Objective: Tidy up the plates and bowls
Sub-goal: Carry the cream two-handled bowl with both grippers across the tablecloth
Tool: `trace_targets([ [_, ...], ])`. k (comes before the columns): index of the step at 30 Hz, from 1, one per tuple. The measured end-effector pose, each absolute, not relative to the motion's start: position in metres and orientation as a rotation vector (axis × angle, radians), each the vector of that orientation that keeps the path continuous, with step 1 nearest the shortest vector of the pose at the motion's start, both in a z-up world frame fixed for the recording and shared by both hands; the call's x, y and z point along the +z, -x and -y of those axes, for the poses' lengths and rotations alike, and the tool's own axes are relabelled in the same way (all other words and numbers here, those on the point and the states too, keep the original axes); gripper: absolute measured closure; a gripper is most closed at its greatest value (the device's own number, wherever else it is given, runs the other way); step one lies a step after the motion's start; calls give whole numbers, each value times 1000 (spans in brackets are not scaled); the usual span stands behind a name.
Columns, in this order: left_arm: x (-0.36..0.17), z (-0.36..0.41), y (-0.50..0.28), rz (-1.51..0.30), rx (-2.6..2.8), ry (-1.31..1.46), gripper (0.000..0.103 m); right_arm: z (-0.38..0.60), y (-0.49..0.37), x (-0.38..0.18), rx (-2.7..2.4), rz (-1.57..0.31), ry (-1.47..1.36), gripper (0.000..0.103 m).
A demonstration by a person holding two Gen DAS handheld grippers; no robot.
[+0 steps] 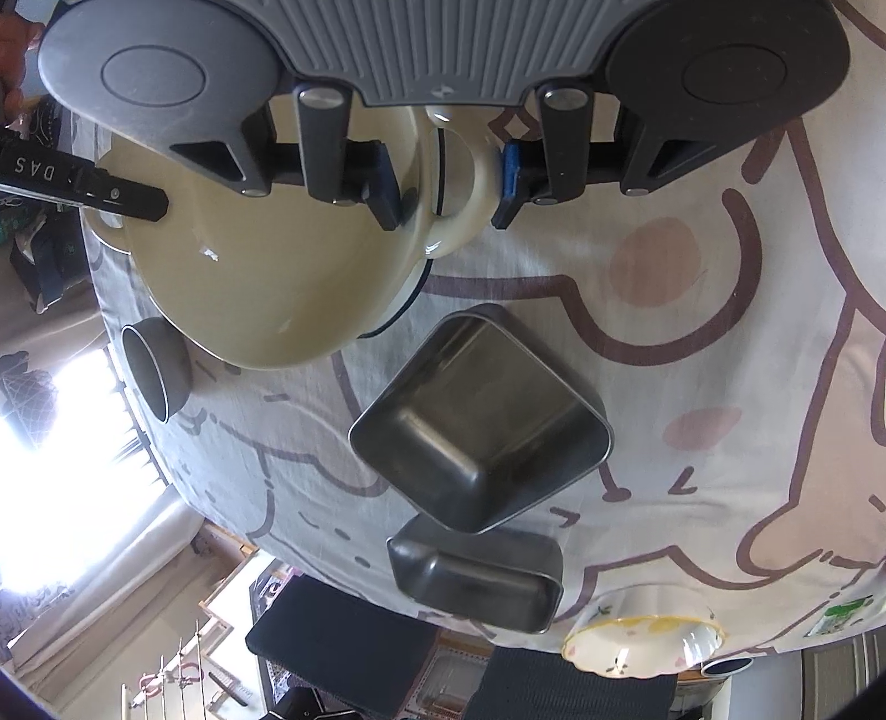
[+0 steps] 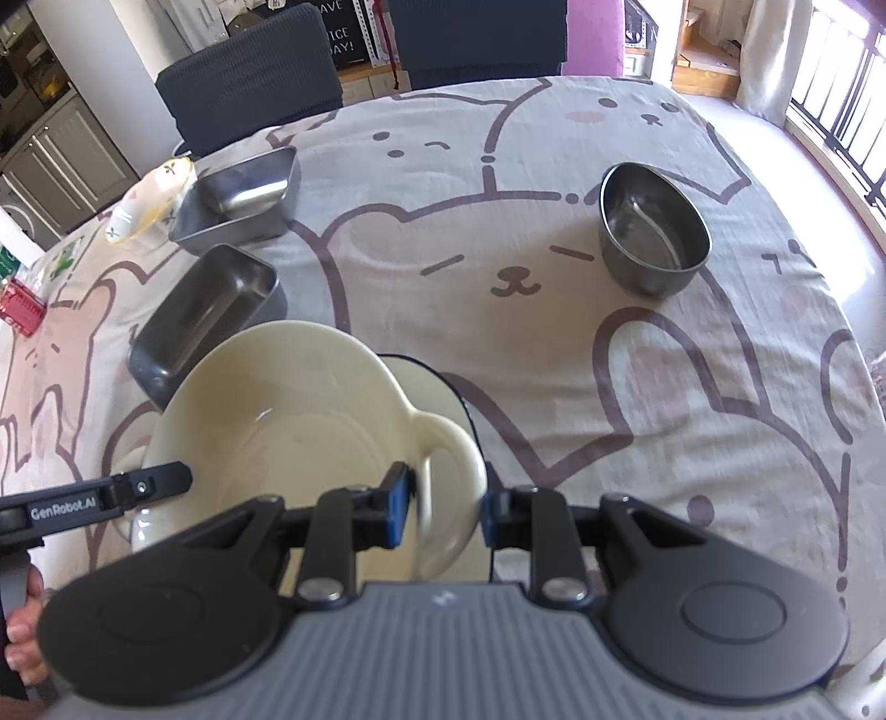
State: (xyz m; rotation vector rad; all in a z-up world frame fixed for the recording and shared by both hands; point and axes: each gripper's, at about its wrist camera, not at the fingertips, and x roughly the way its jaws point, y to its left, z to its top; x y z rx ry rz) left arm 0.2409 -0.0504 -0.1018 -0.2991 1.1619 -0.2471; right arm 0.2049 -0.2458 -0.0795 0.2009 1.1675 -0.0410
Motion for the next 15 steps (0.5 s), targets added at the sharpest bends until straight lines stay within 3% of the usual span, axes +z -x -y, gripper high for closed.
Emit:
trace_targets([
  [15, -111, 63, -243, -1190, -261, 208, 67, 244, -212, -88, -63, -1189, -117, 72],
])
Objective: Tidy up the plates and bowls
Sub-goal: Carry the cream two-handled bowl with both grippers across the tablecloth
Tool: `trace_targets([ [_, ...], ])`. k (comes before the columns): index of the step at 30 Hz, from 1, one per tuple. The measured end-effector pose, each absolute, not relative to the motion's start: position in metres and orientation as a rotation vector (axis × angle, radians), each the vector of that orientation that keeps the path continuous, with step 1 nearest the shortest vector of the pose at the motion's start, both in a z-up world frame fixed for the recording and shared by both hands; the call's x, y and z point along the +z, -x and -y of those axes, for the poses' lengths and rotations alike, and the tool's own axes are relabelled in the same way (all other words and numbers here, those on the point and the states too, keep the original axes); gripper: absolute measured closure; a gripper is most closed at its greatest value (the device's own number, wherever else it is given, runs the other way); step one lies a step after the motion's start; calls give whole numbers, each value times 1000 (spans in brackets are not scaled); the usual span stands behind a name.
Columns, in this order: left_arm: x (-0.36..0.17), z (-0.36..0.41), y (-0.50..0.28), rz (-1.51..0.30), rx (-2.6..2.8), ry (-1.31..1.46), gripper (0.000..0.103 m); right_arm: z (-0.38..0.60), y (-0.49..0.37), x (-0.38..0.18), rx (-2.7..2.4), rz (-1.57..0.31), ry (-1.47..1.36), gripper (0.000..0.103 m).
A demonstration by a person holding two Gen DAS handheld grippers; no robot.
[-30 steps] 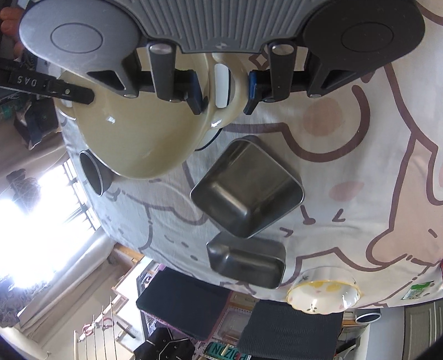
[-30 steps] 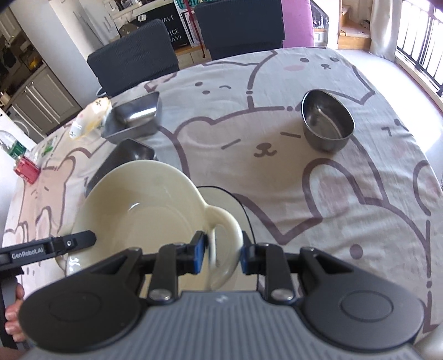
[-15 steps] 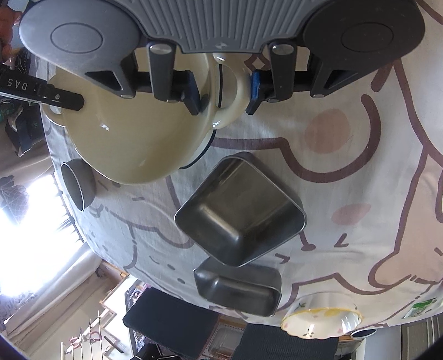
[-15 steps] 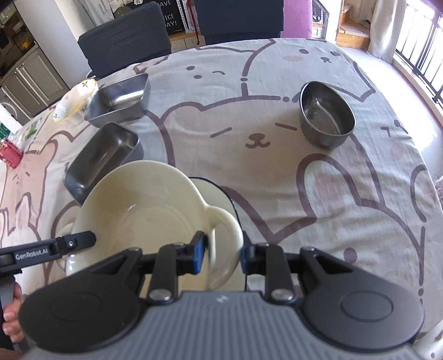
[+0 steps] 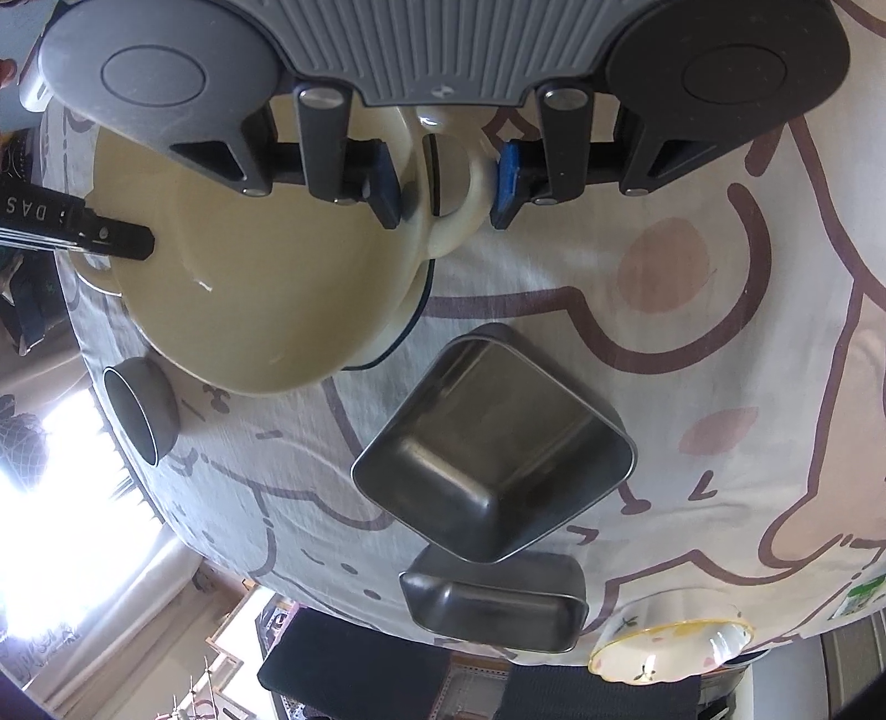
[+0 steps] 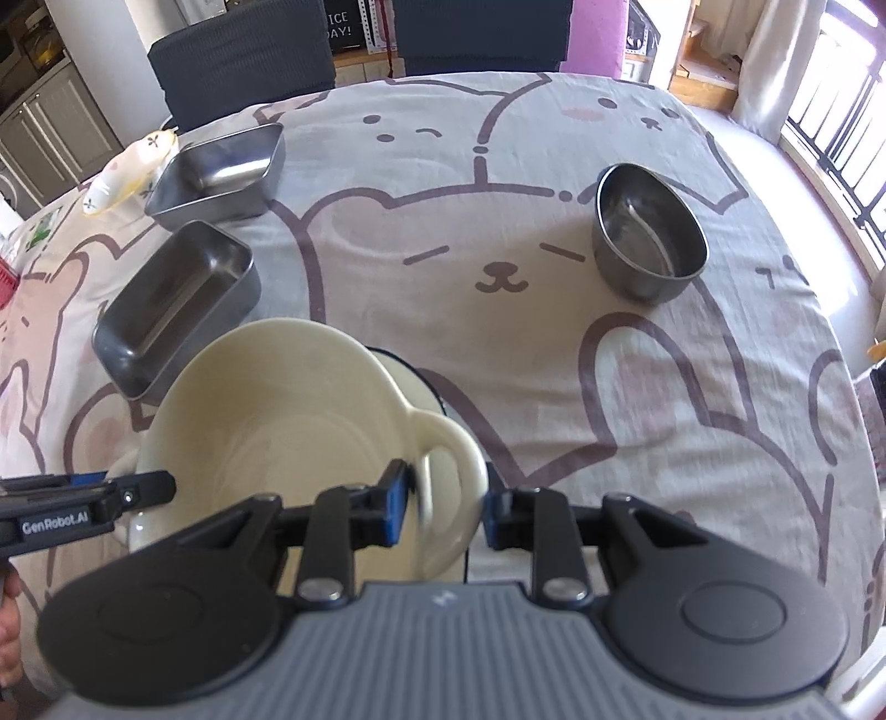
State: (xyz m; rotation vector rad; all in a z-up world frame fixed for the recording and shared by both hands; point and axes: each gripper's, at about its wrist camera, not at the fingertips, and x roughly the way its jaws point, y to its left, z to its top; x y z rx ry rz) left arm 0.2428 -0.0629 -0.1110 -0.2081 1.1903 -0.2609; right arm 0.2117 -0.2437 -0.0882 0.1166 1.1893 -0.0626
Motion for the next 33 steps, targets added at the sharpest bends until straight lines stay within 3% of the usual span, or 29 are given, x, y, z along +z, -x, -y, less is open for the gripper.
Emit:
trace_targets([
  [33, -105, 60, -238, -1133, -365, 115, 68, 256, -215, -107, 55, -1256, -123, 70],
])
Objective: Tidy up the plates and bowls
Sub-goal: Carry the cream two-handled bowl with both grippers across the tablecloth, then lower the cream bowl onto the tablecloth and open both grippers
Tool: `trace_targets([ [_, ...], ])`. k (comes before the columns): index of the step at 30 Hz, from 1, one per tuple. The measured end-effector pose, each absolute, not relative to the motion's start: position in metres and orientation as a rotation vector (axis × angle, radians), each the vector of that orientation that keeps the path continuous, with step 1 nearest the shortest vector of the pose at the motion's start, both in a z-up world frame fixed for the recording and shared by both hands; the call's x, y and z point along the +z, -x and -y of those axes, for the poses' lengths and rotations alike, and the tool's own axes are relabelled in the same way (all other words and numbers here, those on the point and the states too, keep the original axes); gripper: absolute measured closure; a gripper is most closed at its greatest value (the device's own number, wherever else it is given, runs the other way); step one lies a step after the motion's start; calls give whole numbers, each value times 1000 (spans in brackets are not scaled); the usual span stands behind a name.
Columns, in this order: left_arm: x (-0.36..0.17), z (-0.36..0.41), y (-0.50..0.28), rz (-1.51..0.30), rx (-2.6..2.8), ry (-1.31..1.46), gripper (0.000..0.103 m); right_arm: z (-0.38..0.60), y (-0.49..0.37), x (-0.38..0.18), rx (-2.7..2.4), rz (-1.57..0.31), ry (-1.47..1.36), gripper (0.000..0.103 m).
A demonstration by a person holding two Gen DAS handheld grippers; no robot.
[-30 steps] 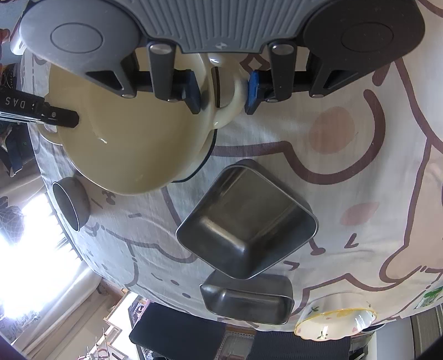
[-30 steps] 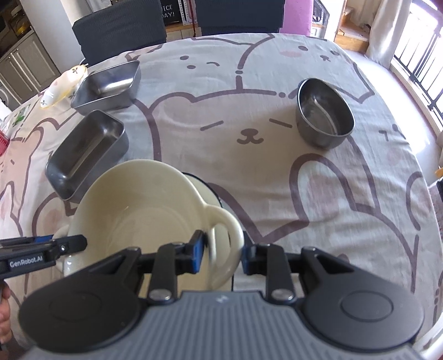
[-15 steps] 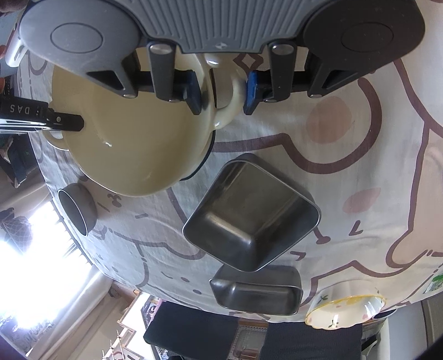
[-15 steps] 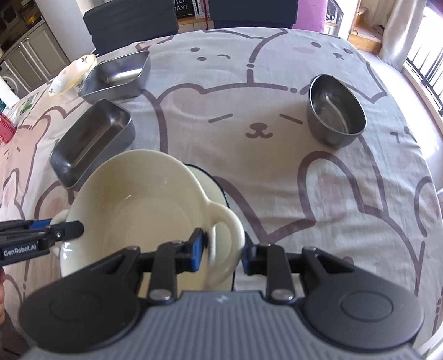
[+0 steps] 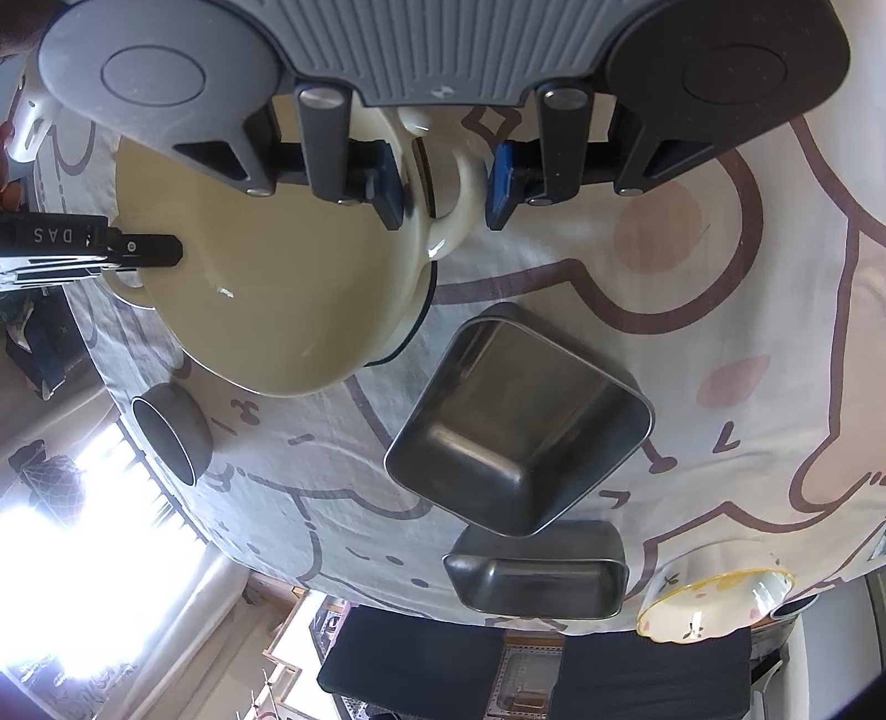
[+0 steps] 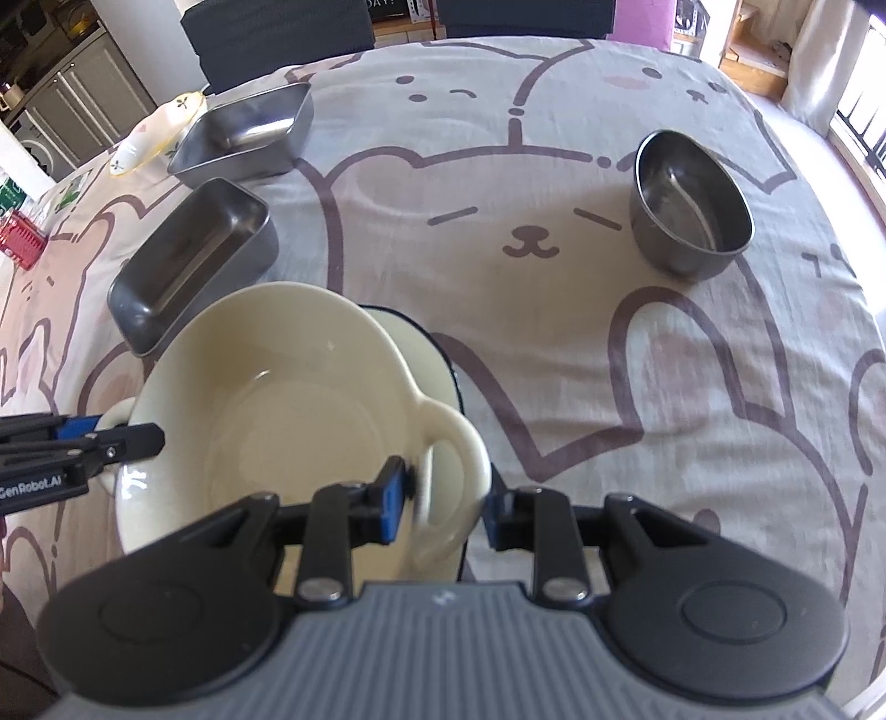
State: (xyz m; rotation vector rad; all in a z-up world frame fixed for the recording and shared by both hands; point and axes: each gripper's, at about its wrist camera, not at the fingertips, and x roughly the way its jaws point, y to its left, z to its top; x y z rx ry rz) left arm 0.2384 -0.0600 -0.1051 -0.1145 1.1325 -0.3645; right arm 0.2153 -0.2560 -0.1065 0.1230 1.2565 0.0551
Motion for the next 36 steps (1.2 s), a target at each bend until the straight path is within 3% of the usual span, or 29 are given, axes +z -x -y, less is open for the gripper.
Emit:
trace_targets([
  [25, -103, 64, -238, -1127, -397, 60, 63, 259, -214, -110, 84, -1276, -90, 67],
  [36, -102, 65, -239, -1131, -380, 35, 56, 255, -212, -110, 88, -1279, -56, 64],
])
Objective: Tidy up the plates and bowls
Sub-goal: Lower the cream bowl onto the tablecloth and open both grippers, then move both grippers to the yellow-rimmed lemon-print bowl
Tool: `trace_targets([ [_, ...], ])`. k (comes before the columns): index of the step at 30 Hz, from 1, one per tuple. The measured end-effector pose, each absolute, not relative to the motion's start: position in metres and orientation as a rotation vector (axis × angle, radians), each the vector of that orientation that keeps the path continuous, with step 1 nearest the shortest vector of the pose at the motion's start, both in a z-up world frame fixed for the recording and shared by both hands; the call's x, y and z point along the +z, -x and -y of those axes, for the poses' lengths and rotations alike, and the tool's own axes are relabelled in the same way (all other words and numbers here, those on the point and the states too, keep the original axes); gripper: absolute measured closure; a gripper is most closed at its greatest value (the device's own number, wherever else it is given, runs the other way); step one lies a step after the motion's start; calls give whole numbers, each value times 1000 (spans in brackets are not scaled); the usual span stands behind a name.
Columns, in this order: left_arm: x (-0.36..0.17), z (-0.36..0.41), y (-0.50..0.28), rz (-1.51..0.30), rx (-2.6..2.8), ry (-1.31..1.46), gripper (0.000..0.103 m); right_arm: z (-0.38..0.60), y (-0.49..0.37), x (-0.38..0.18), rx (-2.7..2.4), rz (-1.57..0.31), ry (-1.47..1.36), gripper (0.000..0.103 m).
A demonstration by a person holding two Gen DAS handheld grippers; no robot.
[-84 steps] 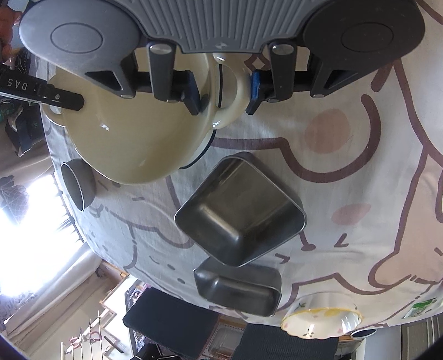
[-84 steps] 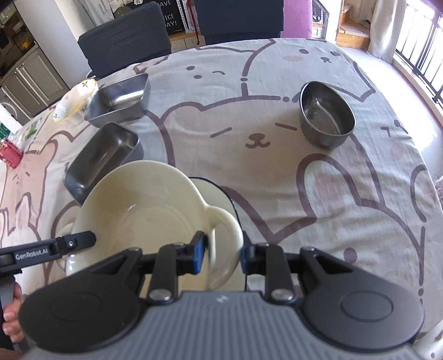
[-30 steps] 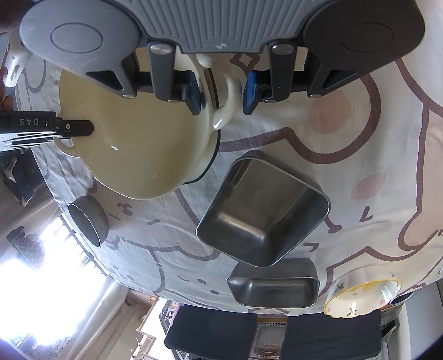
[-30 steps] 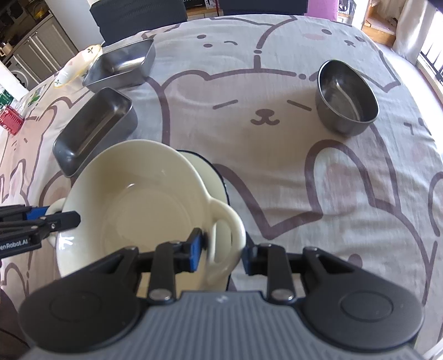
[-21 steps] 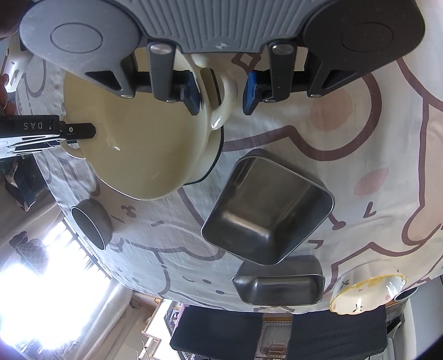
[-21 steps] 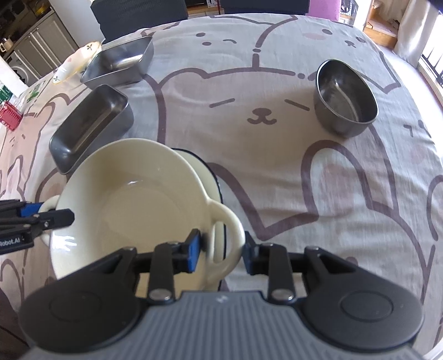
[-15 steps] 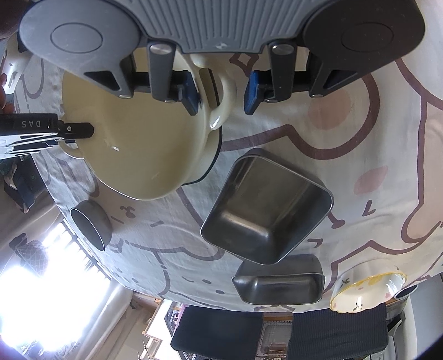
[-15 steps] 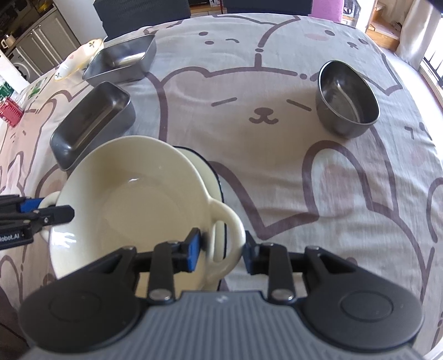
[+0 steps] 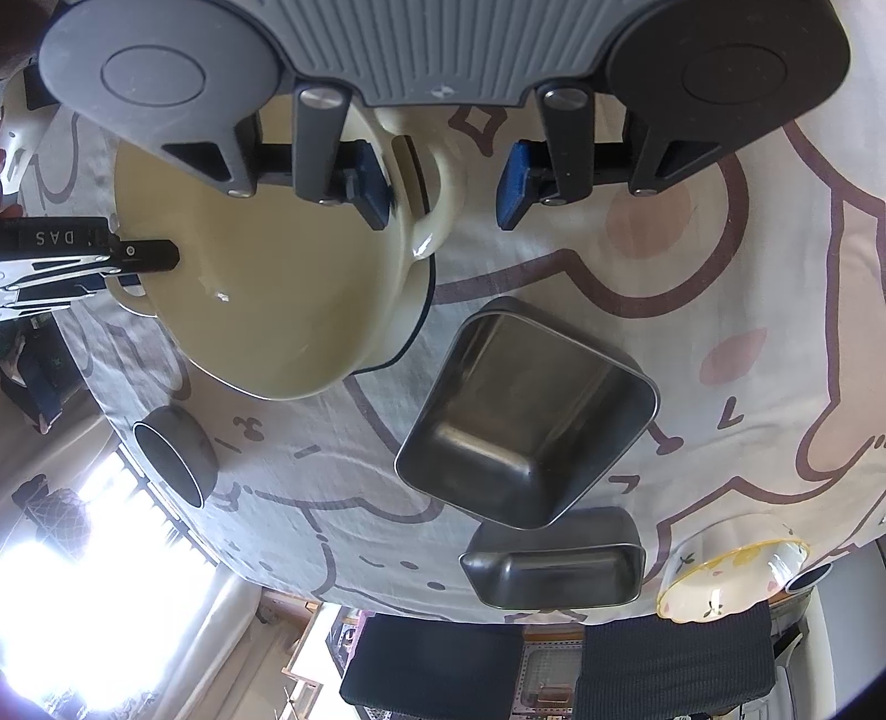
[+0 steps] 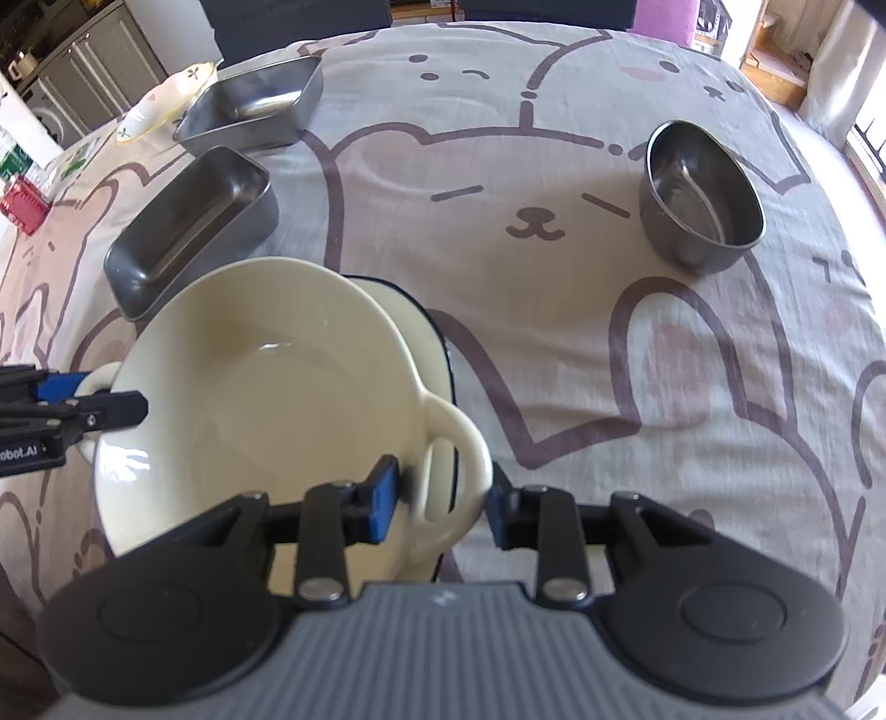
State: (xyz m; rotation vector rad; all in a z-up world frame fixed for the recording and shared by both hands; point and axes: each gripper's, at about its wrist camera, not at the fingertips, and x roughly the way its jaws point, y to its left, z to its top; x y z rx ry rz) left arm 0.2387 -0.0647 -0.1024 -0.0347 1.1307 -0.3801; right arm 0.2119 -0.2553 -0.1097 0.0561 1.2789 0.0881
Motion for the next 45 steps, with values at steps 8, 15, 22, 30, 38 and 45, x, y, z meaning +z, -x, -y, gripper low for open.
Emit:
trace_targets([
  [8, -103, 63, -240, -1144, -359, 30, 46, 263, -212, -113, 75, -1273, -73, 52],
  [15, -105, 66, -237, -1166, -392, 39, 23, 267, -205, -113, 93, -1257, -87, 46],
  [22, -102, 65, -232, -1161, -385, 61, 11, 270, -195, -106, 109, -1216, -77, 24],
  [30, -92, 64, -224, -1135, -409, 69, 2, 281, -182, -99, 114, -1172, -102, 0],
  [38, -73, 58, -213, -1088, -421, 82, 0, 283, -165, -80, 142, -1108, -122, 0],
  [45, -47, 42, -207, -1008, -408, 119, 0, 285, -161, -56, 108, -1041, -159, 0],
])
